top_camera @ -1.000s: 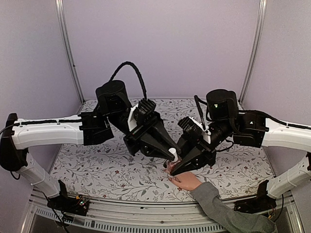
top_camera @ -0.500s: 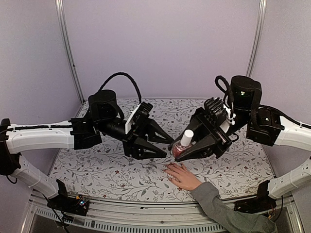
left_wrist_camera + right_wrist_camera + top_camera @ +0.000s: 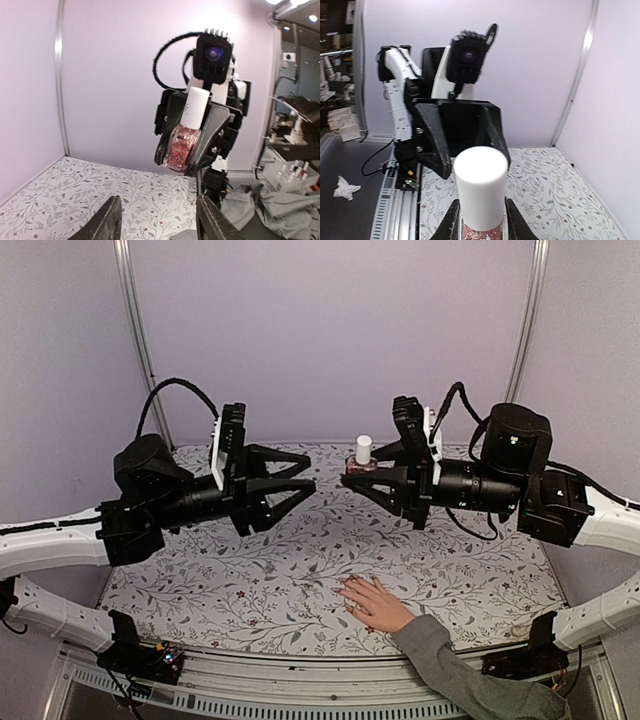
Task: Paint the nails
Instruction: Screw the nail polish bottle.
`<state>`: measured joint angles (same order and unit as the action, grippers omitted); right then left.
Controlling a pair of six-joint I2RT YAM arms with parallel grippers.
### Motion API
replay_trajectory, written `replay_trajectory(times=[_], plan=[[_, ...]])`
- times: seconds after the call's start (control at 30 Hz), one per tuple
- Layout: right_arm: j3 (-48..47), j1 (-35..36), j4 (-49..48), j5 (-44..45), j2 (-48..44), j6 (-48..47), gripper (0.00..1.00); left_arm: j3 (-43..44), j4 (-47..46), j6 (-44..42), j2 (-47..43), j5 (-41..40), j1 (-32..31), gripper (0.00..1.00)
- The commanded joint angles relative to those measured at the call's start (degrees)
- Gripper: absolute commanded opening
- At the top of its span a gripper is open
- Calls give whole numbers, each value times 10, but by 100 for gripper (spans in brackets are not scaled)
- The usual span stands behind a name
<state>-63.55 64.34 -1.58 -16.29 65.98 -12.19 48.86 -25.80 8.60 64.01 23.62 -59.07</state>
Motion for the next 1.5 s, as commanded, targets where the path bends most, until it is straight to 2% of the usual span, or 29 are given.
replay_trajectory(times=[0.0,0.13,0.27,0.57,0.77,0.87,0.93,1.03,1.17,1.33,1.47], plan=[[1,-4,-5,215,13,33,0,-8,-37,24,-1,-185,-34,51],[-9,-4,15,281,46,41,0,20,-33,23,28,-283,-60,52],[-12,2,16,325,67,47,0,61,-19,22,78,-346,-78,52],[-9,17,10,388,89,47,0,138,-5,36,163,-402,-85,48],[-7,19,8,392,91,50,0,157,-6,37,192,-398,-87,46],[-7,20,7,392,91,50,0,163,2,38,204,-397,-86,41],[-7,20,6,389,92,49,0,158,-1,39,204,-395,-86,35],[-7,20,5,381,90,48,0,147,-8,33,197,-386,-86,19],[-5,20,3,361,87,44,0,139,-4,25,187,-373,-86,5],[4,18,-9,299,65,35,0,125,6,23,175,-321,-79,0],[11,9,-20,215,42,25,0,103,-2,24,163,-233,-64,0]])
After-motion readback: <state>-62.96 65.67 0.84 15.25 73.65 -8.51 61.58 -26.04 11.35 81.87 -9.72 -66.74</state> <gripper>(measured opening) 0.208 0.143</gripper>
